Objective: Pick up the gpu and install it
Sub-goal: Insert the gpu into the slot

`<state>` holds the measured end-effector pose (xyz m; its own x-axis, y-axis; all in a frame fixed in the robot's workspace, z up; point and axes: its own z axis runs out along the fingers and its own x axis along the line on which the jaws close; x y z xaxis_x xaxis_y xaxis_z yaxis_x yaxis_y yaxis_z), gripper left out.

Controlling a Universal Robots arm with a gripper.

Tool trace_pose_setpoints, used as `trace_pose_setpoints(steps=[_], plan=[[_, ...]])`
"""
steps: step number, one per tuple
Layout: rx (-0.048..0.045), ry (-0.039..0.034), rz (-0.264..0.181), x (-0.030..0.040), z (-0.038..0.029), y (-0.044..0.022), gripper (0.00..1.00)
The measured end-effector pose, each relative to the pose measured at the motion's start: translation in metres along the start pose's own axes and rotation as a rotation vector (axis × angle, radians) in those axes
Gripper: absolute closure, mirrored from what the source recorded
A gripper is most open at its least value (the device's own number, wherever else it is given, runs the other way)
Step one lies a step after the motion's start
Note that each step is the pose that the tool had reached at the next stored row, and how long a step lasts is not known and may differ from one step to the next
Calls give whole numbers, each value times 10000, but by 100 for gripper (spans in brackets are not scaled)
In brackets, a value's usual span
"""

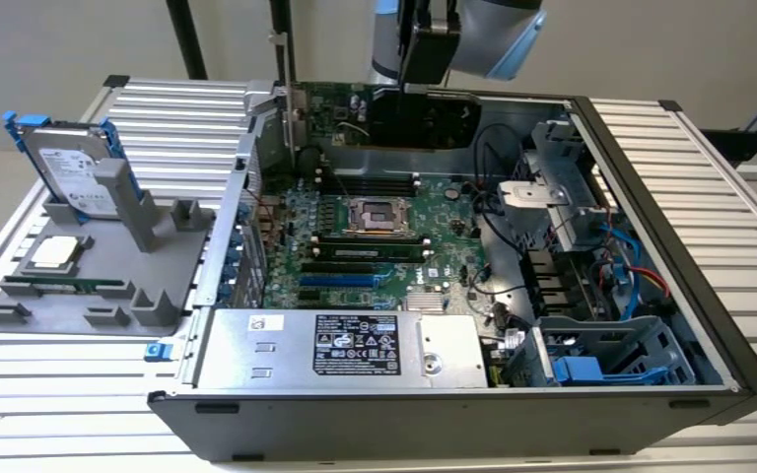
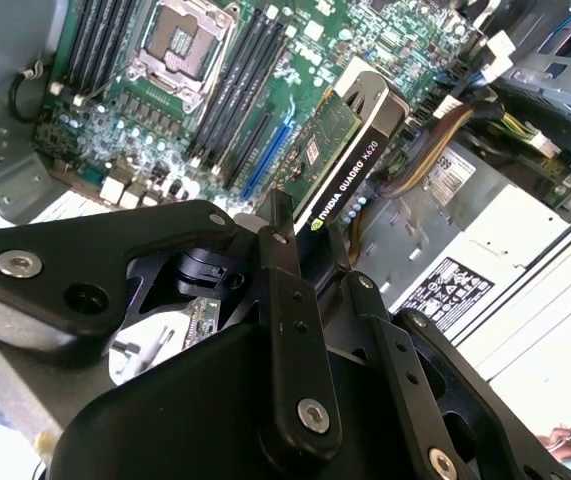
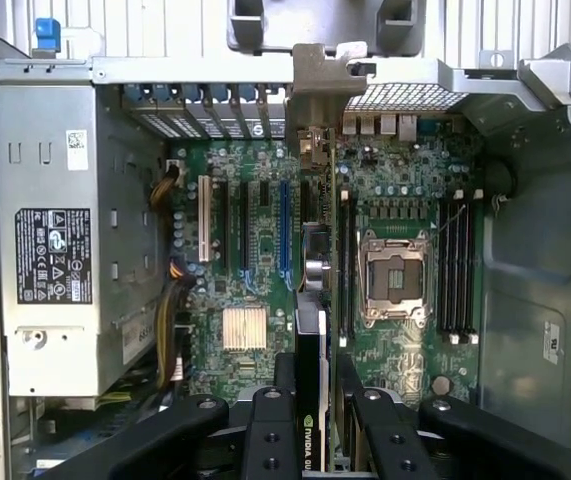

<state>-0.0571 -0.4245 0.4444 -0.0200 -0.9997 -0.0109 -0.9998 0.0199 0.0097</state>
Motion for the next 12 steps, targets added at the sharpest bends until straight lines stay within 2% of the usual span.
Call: trace_pose_setpoints(steps=[12], plan=[[31,-1,-1,0,35,0,100]])
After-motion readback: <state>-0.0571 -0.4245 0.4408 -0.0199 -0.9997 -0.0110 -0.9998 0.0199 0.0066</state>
